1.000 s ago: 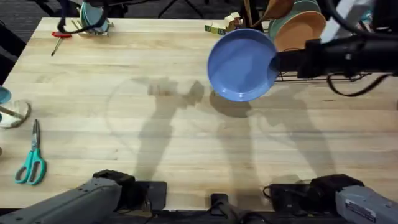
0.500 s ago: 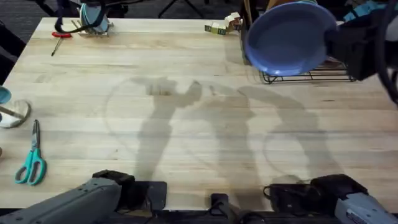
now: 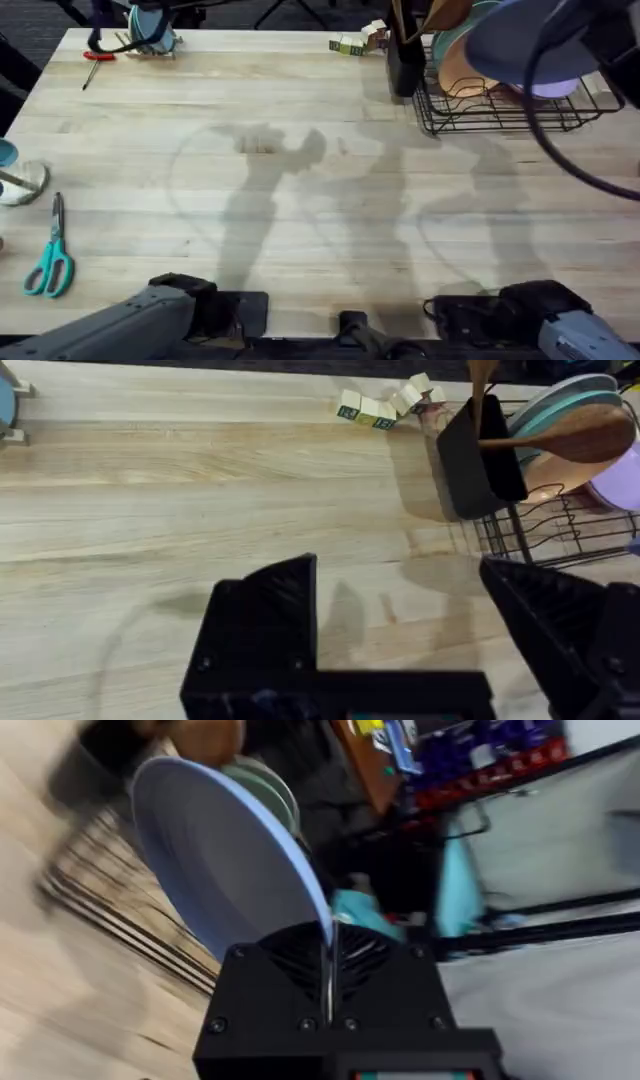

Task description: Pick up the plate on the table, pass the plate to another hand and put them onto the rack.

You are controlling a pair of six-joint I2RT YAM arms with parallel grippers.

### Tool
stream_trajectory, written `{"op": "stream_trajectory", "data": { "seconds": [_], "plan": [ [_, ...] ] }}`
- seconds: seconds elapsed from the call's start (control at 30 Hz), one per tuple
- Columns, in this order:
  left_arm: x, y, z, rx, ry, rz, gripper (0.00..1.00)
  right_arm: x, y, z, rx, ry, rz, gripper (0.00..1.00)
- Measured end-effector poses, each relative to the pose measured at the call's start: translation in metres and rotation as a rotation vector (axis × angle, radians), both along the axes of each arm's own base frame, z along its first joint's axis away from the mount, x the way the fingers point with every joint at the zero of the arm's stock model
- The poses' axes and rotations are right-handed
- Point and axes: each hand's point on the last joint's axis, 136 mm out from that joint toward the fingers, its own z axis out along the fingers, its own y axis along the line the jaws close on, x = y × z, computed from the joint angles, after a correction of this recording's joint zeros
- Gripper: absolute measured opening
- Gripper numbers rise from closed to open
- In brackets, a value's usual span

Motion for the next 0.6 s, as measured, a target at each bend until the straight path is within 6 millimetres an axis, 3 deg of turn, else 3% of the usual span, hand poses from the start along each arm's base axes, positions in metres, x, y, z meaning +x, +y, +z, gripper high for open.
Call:
{"op": "stream_trajectory", "data": {
  "seconds": [0.27, 0.47, 0.6],
  "plan": [
    [0.000, 0.000, 0.000, 0.000, 0.000, 0.000, 0.993, 0.018, -0.022, -0.009, -0.338, 0.091, -0.040, 0.029],
    [0.000, 0.000, 0.000, 0.000, 0.000, 0.000, 0.992, 0.047, -0.035, -0.023, -0.459, 0.157, -0.050, 0.030],
    [0.000, 0.000, 0.000, 0.000, 0.000, 0.000, 0.993, 0.063, -0.037, -0.043, -0.495, 0.219, 0.001, 0.031]
  ]
}}
